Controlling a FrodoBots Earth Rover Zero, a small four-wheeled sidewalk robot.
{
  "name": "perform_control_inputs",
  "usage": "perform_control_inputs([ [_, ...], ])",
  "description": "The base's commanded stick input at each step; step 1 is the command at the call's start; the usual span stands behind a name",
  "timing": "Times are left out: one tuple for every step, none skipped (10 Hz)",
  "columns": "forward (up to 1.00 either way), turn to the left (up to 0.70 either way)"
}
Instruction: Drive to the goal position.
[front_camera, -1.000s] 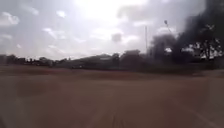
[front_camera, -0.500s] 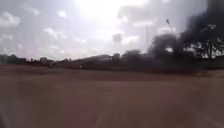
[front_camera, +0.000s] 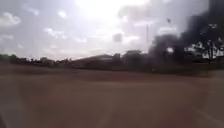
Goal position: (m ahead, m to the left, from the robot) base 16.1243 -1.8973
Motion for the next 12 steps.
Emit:
perform_control_inputs([
  [0.7,0.0],
  [0.7,0.0],
  [0.7,0.0],
  [0.7,0.0],
  [0.7,0.0],
  [0.7,0.0],
  [0.7,0.0],
  [0.7,0.0],
  [0.7,0.0],
  [0.7,0.0],
  [0.7,0.0],
  [0.7,0.0],
])
